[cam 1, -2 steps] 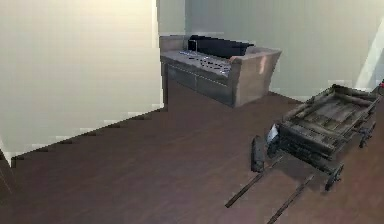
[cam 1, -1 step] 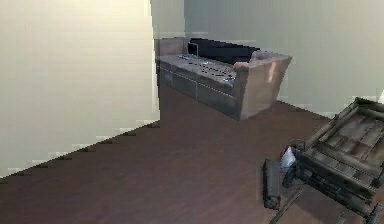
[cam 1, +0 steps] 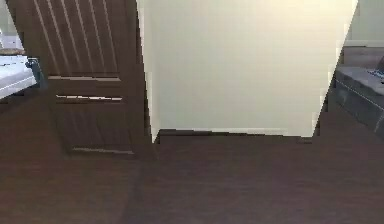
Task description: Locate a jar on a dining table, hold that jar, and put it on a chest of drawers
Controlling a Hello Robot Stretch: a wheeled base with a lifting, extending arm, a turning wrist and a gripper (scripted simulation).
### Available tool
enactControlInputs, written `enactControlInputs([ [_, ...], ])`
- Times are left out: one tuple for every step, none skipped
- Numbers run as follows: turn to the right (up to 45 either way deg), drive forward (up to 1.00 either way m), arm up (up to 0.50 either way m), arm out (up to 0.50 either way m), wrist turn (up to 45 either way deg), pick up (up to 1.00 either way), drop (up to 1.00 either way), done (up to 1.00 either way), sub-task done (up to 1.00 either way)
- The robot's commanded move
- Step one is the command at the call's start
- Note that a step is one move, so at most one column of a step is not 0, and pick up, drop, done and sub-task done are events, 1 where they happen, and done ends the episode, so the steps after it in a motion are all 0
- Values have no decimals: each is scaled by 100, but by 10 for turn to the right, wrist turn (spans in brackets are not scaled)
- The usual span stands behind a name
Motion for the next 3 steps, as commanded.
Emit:
enactControlInputs([
  [-360, 0, 0, 0, 0, 0, 0, 0, 0],
  [0, 70, 0, 0, 0, 0, 0, 0, 0],
  [-450, 0, 0, 0, 0, 0, 0, 0, 0],
])
